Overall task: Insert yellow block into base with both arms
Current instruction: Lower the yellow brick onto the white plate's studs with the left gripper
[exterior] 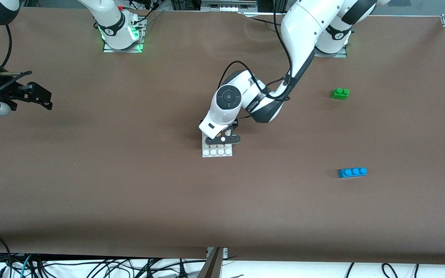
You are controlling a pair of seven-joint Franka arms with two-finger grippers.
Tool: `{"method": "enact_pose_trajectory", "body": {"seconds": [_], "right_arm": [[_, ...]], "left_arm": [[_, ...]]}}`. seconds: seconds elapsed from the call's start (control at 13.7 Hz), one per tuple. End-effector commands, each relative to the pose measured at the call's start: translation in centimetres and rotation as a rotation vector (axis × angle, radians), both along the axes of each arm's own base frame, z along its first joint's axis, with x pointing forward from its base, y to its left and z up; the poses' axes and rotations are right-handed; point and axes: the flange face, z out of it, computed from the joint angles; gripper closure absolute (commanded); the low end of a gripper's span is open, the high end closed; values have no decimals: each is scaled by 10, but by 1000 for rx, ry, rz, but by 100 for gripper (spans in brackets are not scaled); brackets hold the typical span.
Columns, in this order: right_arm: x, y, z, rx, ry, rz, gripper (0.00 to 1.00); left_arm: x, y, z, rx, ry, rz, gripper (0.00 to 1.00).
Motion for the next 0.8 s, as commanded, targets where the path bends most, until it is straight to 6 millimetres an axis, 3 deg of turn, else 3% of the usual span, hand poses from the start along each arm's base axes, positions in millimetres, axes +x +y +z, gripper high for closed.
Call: {"method": "enact_pose_trajectory", "body": {"seconds": [0.0,0.73], "right_arm": [[1,1,6,-6,1,12,0],[1,1,7,-6,-1,12,0]], "left_arm": [[3,-8,-2,8,-30,-27,100],[7,-8,-13,5,-41,-25,100]]}}
